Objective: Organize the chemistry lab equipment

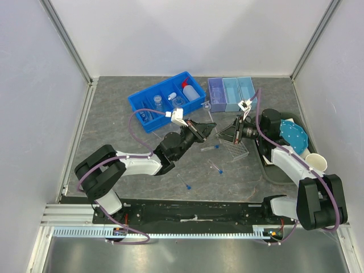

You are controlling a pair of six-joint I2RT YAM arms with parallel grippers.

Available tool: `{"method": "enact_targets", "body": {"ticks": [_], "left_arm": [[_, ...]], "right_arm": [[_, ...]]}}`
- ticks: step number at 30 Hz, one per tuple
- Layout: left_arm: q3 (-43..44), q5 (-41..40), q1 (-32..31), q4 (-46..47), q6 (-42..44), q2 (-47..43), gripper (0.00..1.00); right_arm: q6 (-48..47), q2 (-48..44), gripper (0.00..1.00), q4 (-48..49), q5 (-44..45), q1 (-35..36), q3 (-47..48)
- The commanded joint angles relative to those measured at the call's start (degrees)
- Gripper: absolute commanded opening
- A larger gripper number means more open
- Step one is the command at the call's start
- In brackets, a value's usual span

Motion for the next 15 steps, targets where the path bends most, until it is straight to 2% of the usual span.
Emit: {"method": "enact_targets", "body": {"ticks": [1,6,9,15], "left_arm": [[1.82,-1.93,-0.71,4.77,-1.46,-0.17,0.06],[1.29,-1.58,-0.71,2.05,-0.58,-1.92,0.38],[0.24,-1.66,-0.71,0.47,0.47,-3.16,0.50],[-2.92,-1.58,-0.37,-6.20,5.55,-10.09,0.66]], "right_arm": [[-2.04,-0.11,0.10,1.21,-0.09,0.08,2.47],[-3.36,-0.11,0.06,-0.45,0.08,-0.01,3.08],[-4.32,-0.20,0.06,-1.42,0.34,-0.10,3.43],[-7.04,-0.38,0.05,-4.58,0.87,-1.85,4.49]]}}
